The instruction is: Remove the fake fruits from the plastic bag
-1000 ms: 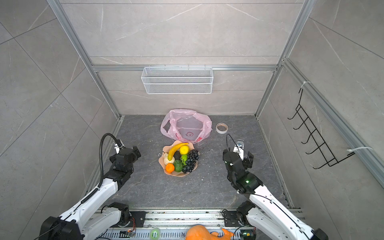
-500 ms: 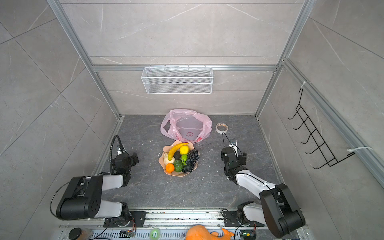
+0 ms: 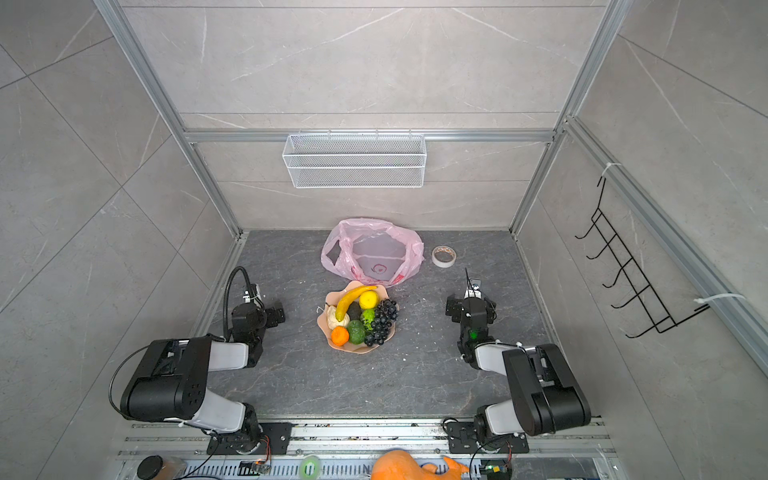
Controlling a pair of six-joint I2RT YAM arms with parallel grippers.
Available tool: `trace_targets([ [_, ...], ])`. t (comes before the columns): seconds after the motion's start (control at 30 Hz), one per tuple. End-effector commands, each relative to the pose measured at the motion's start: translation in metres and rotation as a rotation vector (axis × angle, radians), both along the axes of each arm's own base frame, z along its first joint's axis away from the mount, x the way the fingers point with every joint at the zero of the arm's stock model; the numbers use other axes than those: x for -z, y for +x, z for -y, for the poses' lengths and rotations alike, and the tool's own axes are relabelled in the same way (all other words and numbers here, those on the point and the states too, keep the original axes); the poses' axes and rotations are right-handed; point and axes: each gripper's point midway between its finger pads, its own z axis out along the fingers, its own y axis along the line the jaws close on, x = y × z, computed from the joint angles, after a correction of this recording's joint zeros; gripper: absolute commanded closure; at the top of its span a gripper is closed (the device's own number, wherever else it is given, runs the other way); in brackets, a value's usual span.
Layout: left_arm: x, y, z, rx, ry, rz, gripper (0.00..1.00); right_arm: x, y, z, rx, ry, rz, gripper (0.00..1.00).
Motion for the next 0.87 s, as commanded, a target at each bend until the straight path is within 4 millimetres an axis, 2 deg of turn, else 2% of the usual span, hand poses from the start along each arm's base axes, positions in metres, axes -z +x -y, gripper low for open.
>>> trace_targets([
  [0.0, -0.0224, 0.0113, 0.0, 0.015, 0.022, 0.078, 0.0, -0.012, 0.0104, -0.0093, -0.054, 0.013, 0.086, 0.0],
  [0.83, -0.0219, 0.0116, 0.0007, 0.019, 0.02, 0.076, 0.0, -0.0107, 0.0099, -0.0113, -0.065, 0.008, 0.07, 0.01],
])
